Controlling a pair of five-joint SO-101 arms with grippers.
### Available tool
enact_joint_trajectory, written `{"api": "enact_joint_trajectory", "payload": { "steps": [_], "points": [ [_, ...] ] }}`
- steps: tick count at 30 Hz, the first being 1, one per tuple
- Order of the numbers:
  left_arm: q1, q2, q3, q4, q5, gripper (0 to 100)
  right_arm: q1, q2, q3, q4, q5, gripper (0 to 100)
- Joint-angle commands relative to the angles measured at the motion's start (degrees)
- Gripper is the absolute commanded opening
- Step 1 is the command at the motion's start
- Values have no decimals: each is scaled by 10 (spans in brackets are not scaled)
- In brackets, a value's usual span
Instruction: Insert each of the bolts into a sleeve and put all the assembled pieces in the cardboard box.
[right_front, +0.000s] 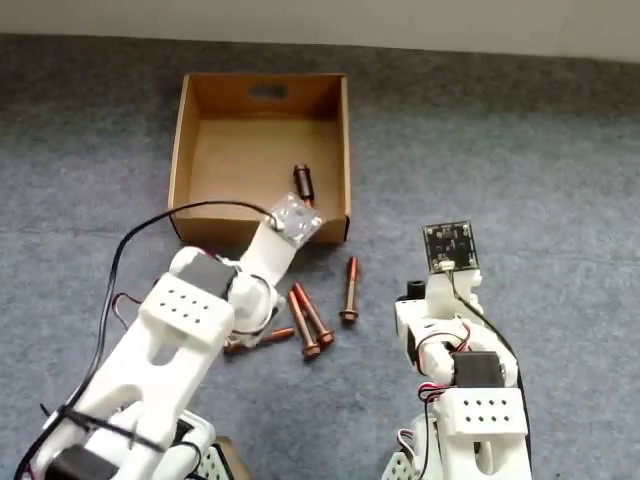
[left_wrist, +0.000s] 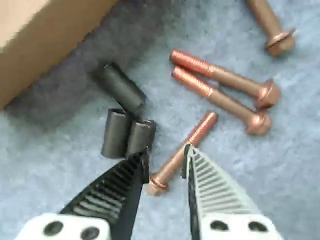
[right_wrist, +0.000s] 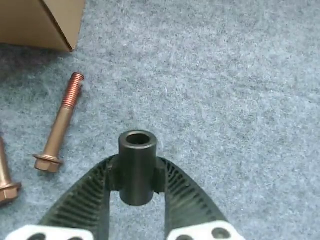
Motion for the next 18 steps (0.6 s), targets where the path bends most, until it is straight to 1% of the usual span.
{"api": "enact_joint_trajectory", "payload": {
  "steps": [1, 3, 6, 8, 11, 13, 18],
  "points": [
    [11, -29, 46, 33, 81, 133, -4, -8, -2, -9, -3, 5],
    [-5, -29, 70, 34, 119, 134, -4, -8, -2, -10, -3, 5],
    [-39, -29, 57, 37, 157, 141, -4, -8, -2, -10, -3, 5],
    [-41, -29, 53, 40, 179, 178, -4, -8, -2, -10, -3, 5],
    [-41, -29, 65, 63, 184, 254, -4, -8, -2, -10, -3, 5],
    [-41, -29, 75, 69, 184, 284, -4, -8, -2, -10, -3, 5],
    [-41, -29, 87, 67, 184, 288, -4, -8, -2, -10, -3, 5]
  ]
}}
